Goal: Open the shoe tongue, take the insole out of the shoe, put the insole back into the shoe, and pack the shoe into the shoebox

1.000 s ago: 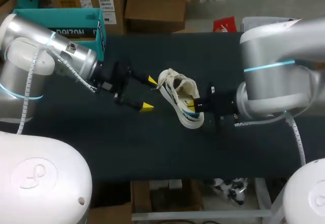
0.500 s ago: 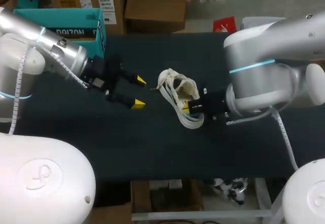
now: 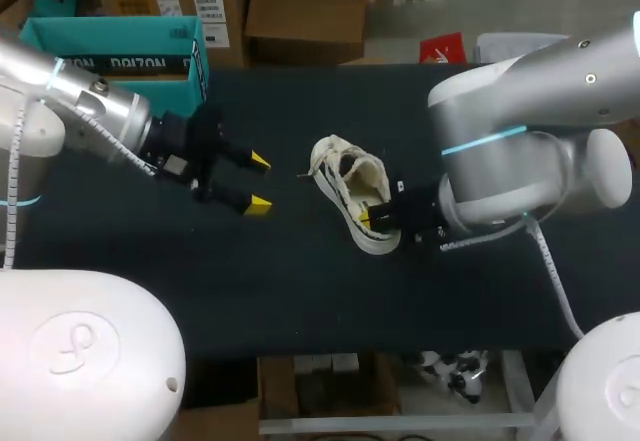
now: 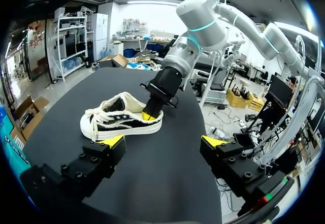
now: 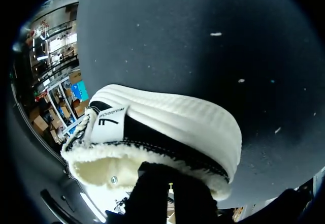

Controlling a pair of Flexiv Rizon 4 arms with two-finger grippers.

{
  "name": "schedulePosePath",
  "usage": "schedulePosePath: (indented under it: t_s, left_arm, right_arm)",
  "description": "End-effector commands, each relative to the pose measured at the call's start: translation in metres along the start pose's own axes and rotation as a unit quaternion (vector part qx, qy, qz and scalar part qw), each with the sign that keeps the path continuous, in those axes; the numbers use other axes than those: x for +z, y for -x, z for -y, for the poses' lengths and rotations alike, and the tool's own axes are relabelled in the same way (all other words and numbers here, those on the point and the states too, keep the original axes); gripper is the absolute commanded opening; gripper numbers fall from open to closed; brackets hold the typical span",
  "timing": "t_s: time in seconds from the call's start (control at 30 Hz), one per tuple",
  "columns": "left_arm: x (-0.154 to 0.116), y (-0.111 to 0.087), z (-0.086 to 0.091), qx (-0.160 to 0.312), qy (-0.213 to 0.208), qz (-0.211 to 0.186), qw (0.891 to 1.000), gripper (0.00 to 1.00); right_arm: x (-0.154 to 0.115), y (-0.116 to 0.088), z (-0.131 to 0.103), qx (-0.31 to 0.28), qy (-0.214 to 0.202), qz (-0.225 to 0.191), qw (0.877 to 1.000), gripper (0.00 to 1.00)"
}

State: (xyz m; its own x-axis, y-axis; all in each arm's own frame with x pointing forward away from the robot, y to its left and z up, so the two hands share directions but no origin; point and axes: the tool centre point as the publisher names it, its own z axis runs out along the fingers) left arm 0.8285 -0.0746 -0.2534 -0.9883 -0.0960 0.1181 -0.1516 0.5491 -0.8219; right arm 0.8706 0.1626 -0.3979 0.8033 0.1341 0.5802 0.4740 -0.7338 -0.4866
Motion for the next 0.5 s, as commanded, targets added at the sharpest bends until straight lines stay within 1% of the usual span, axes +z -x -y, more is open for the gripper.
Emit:
schedulePosePath:
  t_s: [0.03,0.1,0.13,0.27,0.33,0.37,0.4,0.43,0.47,0.5]
  left_arm:
    - [-0.005,-0.005,0.006,-0.018,0.014,0.001,1.000,1.00]
    - [-0.005,-0.006,0.008,-0.033,0.023,0.007,0.999,1.00]
    - [-0.005,-0.006,0.009,-0.042,0.027,0.004,0.999,1.00]
    - [-0.003,-0.008,0.010,-0.076,0.048,0.009,0.996,1.00]
    - [-0.001,-0.009,0.010,-0.097,0.054,0.018,0.994,1.00]
    - [-0.001,-0.009,0.009,-0.109,0.056,0.019,0.992,1.00]
    - [0.000,-0.009,0.009,-0.122,0.057,0.021,0.991,1.00]
    - [0.001,-0.009,0.008,-0.130,0.071,0.029,0.988,1.00]
    - [0.002,-0.010,0.006,-0.133,0.096,0.042,0.986,1.00]
    - [0.002,-0.010,0.006,-0.133,0.096,0.042,0.986,1.00]
  right_arm:
    - [-0.015,0.003,0.012,-0.010,0.006,-0.014,1.000,0.00]
    - [-0.028,0.000,0.016,-0.019,0.004,-0.019,1.000,0.00]
    - [-0.034,-0.001,0.018,-0.023,0.002,-0.023,0.999,0.00]
    - [-0.057,-0.004,0.019,-0.034,-0.014,-0.040,0.999,0.00]
    - [-0.067,-0.005,0.017,-0.041,-0.037,-0.050,0.997,0.00]
    - [-0.071,-0.005,0.016,-0.043,-0.036,-0.051,0.997,0.00]
    - [-0.075,-0.007,0.015,-0.049,-0.045,-0.050,0.997,0.00]
    - [-0.079,-0.009,0.015,-0.054,-0.064,-0.046,0.995,0.00]
    - [-0.084,-0.012,0.014,-0.053,-0.085,-0.038,0.994,0.29]
    - [-0.089,-0.017,0.014,-0.050,-0.108,-0.026,0.993,1.00]
